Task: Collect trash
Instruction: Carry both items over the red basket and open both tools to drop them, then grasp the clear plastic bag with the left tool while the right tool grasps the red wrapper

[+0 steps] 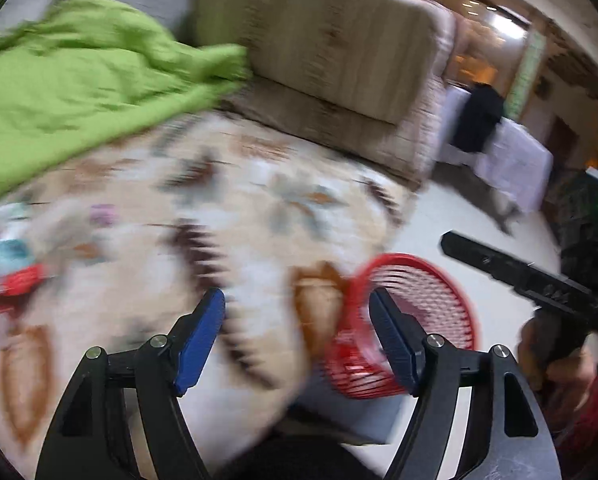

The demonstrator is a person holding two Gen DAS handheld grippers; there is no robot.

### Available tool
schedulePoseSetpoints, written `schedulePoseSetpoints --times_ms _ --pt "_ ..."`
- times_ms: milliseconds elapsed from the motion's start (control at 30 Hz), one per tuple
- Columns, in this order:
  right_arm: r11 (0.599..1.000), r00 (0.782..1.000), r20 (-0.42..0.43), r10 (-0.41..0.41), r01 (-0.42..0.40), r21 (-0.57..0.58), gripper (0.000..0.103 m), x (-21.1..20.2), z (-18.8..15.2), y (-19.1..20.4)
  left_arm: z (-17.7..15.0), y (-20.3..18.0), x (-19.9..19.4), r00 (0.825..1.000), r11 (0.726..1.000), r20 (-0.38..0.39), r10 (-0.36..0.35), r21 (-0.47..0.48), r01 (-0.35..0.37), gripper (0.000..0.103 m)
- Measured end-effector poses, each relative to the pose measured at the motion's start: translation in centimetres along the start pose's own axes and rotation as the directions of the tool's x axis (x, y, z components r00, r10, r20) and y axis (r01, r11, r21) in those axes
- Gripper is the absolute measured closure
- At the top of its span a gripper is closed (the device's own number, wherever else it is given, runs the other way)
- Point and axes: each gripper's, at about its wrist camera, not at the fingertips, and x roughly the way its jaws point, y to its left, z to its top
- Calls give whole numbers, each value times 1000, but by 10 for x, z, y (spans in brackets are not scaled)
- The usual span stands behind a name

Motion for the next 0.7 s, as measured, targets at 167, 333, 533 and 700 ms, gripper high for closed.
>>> schedulePoseSetpoints --times_ms 167,333,533,700 --pt "975 983 -51 174 -179 -130 34 42 8 86 -19 70 -57 982 976 36 187 -118 -182 24" --pt "951 968 -130 213 -236 -202 33 89 1 152 -48 141 -93 939 905 50 341 -288 -314 24" --pt "954 963 -202 176 -218 -208 33 140 -13 195 -68 204 -89 896 805 -1 444 -438 -399 24" --pt "964 969 -218 116 -162 -210 33 165 -30 196 -78 231 -79 875 744 -34 484 -510 -431 24"
